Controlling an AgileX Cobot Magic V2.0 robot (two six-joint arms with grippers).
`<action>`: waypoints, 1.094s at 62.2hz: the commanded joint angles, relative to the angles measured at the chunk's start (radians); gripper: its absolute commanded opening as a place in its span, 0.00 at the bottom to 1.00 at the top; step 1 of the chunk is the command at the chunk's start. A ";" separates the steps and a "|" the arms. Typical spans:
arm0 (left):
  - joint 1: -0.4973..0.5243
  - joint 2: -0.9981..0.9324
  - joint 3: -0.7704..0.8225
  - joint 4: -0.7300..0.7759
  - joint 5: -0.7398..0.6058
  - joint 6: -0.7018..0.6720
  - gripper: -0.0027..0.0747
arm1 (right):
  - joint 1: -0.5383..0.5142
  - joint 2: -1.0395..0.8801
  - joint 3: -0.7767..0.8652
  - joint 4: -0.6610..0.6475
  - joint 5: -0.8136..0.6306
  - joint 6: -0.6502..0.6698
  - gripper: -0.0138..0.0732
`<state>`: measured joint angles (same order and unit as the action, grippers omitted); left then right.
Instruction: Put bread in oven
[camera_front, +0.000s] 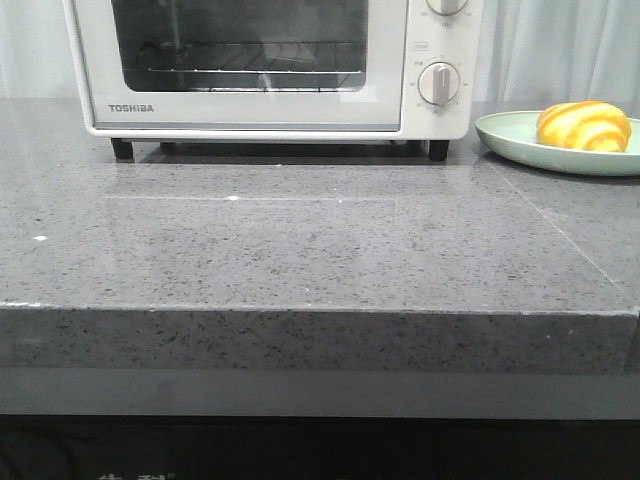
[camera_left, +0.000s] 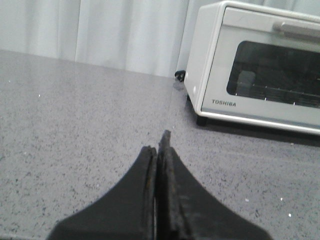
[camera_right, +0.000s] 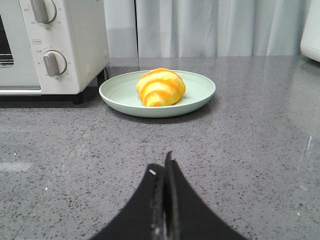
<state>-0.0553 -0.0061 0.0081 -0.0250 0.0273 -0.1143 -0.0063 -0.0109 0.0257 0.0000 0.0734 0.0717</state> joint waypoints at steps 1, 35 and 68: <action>0.003 -0.023 0.023 -0.008 -0.126 -0.004 0.01 | -0.003 -0.019 0.004 0.000 -0.085 -0.009 0.02; 0.003 0.044 -0.386 0.006 0.117 -0.004 0.01 | -0.003 0.056 -0.356 0.011 0.123 -0.009 0.02; 0.003 0.517 -0.790 0.006 0.457 0.049 0.01 | -0.003 0.437 -0.666 0.010 0.340 -0.009 0.02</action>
<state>-0.0553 0.4617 -0.7467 -0.0171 0.5445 -0.0686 -0.0063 0.3786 -0.6052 0.0098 0.4699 0.0717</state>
